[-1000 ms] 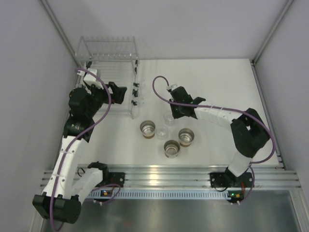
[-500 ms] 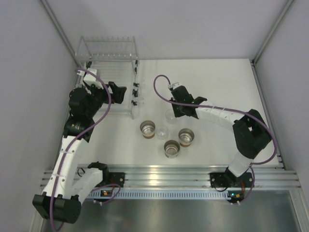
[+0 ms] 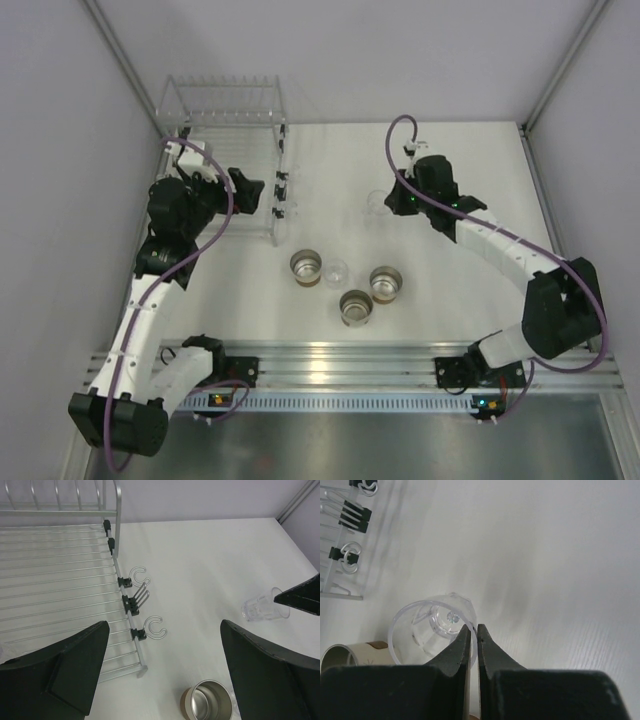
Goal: Load the cups into the dish rack
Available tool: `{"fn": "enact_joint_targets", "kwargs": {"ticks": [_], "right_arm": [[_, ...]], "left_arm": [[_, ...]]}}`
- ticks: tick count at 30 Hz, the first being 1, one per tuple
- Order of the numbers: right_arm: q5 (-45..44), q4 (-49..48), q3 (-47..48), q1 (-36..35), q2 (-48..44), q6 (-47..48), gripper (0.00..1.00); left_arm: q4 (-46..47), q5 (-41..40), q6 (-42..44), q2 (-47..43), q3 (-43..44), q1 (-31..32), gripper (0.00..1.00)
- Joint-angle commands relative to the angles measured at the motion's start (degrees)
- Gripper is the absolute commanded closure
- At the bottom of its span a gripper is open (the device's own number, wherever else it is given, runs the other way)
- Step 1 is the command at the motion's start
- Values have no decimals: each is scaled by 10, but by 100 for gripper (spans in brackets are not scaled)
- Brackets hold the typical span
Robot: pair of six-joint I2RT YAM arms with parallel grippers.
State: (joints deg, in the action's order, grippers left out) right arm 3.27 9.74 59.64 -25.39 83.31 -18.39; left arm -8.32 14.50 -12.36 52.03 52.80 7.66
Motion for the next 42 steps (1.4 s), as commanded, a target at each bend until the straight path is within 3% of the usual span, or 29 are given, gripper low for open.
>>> {"fn": "enact_joint_targets", "kwargs": {"ticks": [1, 5, 12, 15, 17, 19, 28, 42], "right_arm": [[103, -116, -42, 22, -25, -40, 100], [146, -172, -76, 41, -35, -64, 100], [196, -242, -111, 53, -67, -106, 100], [213, -288, -131, 53, -89, -135, 100], [232, -332, -141, 55, -102, -155, 100], [246, -364, -158, 55, -113, -189, 100], [257, -506, -218, 56, -160, -280, 100], [264, -629, -264, 54, -221, -361, 100]], "left_arm": [[15, 25, -12, 1, 4, 2, 2], [41, 70, -35, 5, -3, 2, 2], [146, 188, -149, 27, -33, 2, 2], [215, 234, -220, 39, -52, 2, 1], [313, 249, -292, 50, -78, 5, 1], [394, 248, -328, 59, -92, 23, 1], [573, 219, -439, 132, -99, 117, 1], [611, 142, -445, 166, -98, 198, 1]]}}
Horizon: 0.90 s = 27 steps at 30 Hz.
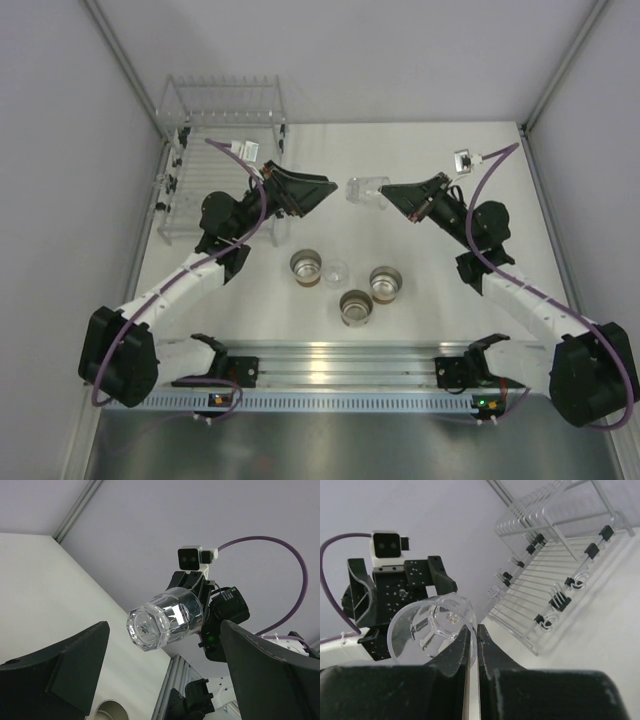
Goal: Load the cups into the dish rack
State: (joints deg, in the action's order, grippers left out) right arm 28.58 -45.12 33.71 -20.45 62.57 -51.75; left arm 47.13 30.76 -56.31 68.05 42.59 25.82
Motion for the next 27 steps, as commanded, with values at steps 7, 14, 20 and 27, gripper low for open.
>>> {"fn": "enact_joint_targets", "kwargs": {"ticks": [7, 14, 20, 27], "right_arm": [[10, -102, -4, -3, -22, -41, 100], [10, -102, -7, -8, -38, -37, 100], [11, -128, -11, -11, -25, -47, 100], [5, -162, -18, -15, -4, -56, 100]], "left_arm": [[82, -41, -4, 39, 23, 63, 2], [125, -49, -19, 77, 46, 85, 2], [183, -41, -58, 117, 70, 92, 2], [206, -36, -78, 133, 75, 103, 2]]}}
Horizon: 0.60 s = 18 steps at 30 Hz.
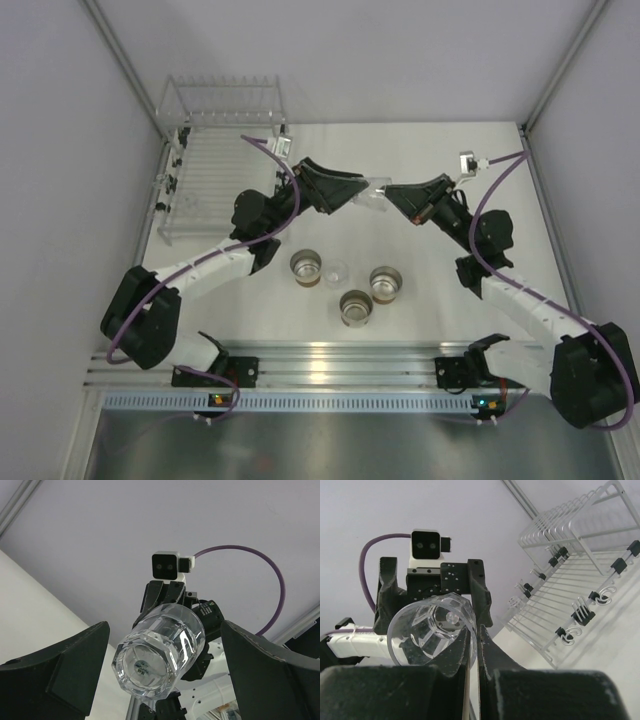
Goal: Load the cups into the dish rack
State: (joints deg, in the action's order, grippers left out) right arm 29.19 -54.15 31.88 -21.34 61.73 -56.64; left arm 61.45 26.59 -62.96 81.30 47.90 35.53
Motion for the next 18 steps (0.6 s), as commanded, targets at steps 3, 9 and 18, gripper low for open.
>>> {"fn": "enact_joint_targets", "kwargs": {"ticks": [3, 9, 18], "right_arm": [[-1, -85, 0, -6, 11, -14, 100], [-1, -99, 0, -7, 19, -18, 100], [-1, -97, 1, -8, 26, -14, 100]], "left_arm": [[63, 6, -13, 1, 16, 10, 2], [63, 11, -12, 10, 17, 16, 3], [63, 17, -8, 20, 19, 24, 15]]}}
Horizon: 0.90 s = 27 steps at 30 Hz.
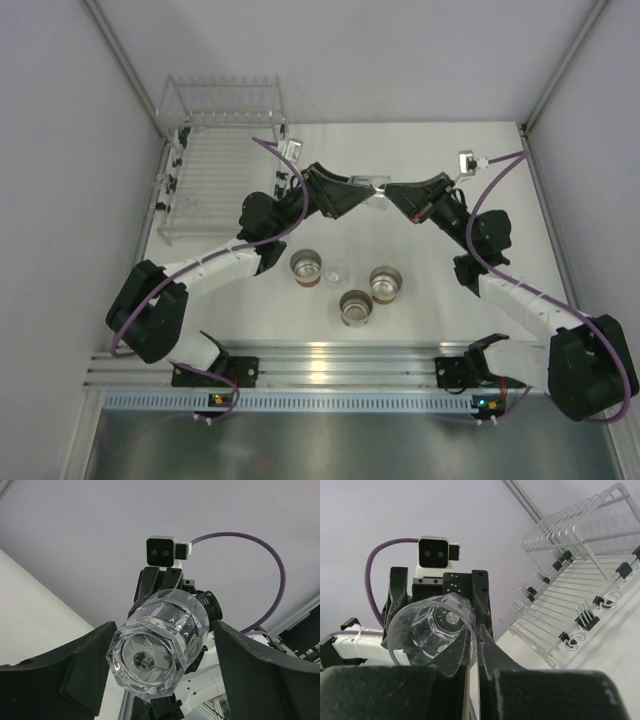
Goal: Load the cups into the dish rack
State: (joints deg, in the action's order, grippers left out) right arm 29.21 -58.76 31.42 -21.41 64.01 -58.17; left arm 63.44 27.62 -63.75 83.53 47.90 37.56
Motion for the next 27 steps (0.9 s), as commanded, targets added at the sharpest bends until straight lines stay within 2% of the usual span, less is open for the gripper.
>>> {"fn": "enact_joint_targets", "kwargs": {"ticks": [1, 2, 3, 5, 6, 8, 10, 12, 15, 16, 19, 23, 27], "right_arm": [[-1, -51, 6, -7, 4, 3, 100], [-1, -50, 4, -7, 5, 3, 100], [-1, -50, 4, -7, 5, 3, 100], [-1, -50, 3, -8, 6, 3, 100], [0, -50, 2, -7, 7, 5, 100], [-1, -50, 1, -9, 9, 6, 100], [-1, -50, 0, -9, 9, 6, 99], [-1, -49, -2, -9, 10, 7, 98], [-2, -45, -6, -10, 8, 11, 90], [-5, -44, -7, -10, 6, 15, 82], [-6, -40, -13, -9, 1, 18, 66], [-8, -34, -20, -9, -7, 26, 58], [-12, -36, -29, -10, -18, 31, 54]], "left_arm": [[43, 11, 0, 0, 20, 3, 20], [42, 12, 1, 1, 22, 4, 24], [43, 13, 0, 1, 25, 4, 36], [45, 19, -1, 6, 28, 4, 48], [54, 23, -2, 8, 30, 4, 68], [69, 25, -15, 19, 30, 4, 87], [77, 26, -21, 23, 31, 4, 100], [78, 26, -21, 25, 29, 4, 100], [79, 22, -11, 18, 26, 4, 100], [78, 22, 1, 16, 26, 4, 100], [57, 12, 34, -1, 33, 3, 100], [-102, -3, 126, -40, 68, 0, 100], [-183, -41, 207, -92, 76, -11, 100]]}}
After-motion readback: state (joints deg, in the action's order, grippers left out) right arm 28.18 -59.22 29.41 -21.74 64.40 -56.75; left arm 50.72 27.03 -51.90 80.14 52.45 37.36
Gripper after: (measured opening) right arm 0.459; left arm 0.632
